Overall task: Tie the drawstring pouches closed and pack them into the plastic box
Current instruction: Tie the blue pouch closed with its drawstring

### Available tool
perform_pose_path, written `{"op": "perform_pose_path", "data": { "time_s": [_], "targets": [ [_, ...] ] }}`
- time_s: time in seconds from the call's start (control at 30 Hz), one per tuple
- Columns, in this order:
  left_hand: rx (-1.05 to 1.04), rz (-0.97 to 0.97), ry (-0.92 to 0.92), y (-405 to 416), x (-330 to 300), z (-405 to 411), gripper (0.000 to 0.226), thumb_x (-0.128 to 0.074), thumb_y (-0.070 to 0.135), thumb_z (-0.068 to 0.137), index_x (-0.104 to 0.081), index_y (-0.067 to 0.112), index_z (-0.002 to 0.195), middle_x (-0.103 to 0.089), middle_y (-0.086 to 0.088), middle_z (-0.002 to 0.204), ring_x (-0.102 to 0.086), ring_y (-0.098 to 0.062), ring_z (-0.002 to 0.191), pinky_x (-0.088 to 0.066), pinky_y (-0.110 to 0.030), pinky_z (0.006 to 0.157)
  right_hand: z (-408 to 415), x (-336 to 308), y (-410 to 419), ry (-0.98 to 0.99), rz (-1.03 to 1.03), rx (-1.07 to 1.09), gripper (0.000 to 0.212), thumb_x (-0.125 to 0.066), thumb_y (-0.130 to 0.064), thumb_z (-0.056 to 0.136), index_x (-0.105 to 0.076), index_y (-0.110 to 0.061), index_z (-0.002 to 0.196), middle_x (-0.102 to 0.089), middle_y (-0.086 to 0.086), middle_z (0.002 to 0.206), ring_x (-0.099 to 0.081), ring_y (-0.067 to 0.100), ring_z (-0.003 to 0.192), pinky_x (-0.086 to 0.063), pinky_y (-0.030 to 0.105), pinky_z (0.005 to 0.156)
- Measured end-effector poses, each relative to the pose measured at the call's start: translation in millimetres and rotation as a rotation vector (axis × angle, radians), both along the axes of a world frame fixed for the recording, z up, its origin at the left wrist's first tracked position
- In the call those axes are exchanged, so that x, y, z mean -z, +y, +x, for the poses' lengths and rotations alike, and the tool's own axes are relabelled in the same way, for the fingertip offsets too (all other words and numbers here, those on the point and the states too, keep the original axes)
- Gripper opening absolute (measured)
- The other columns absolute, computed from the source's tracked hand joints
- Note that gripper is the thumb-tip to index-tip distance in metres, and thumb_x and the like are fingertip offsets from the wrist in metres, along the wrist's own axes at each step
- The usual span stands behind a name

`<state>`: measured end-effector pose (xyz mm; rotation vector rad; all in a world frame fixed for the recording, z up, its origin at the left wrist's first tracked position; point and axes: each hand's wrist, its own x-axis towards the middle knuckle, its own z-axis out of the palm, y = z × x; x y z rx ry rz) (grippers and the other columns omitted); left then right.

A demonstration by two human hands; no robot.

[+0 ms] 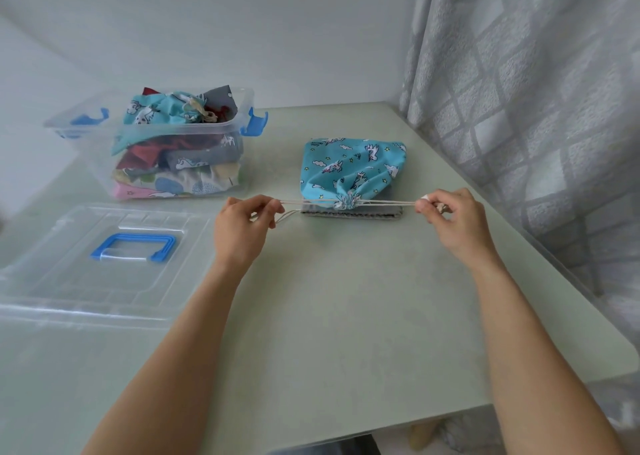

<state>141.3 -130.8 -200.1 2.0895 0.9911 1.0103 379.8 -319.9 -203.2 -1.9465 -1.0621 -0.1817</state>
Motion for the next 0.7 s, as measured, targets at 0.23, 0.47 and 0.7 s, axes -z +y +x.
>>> {"op": "perform_pose_path", "data": {
  "time_s": [0.23,0.47,0.7],
  "targets": [
    [0.11,-0.007,0.156,0.7,5.7,-1.0,0.017,-0.064,0.04,0.083,-0.065,0.032,0.099,-0.065,0.017,0.083,-0.051,-0.013,0.083,-0.035,-0.024,0.069,10.0,-12.6,-8.2,0.233,-0.018,0.054,0.022,-0.063,-0.038,0.086,-0.062,-0.029,0.106,-0.049,0.0,0.103,-0.047,0.002,0.076,-0.036,0.014,0.072],
    [0.119,-0.135,-0.03,2.6,-6.5,-7.5,0.043,-0.053,-0.002,0.079,-0.06,0.025,0.111,-0.061,0.004,0.102,-0.054,-0.011,0.085,-0.044,-0.019,0.071,-37.8,-72.5,22.8,0.452,-0.142,-0.398,0.033,-0.049,0.005,0.087,-0.062,-0.021,0.102,-0.05,-0.002,0.084,-0.049,0.002,0.059,-0.042,0.017,0.062],
    [0.054,0.063,0.167,23.9,-2.4,-29.9,0.052,-0.044,-0.021,0.078,-0.063,0.013,0.112,-0.058,-0.008,0.115,-0.058,-0.012,0.089,-0.044,-0.014,0.078,-85.0,-50.1,92.9,0.402,-0.099,-0.392,0.023,-0.074,-0.005,0.077,-0.063,-0.01,0.096,-0.066,0.001,0.097,-0.068,0.002,0.075,-0.052,0.012,0.074]
  ]
}}
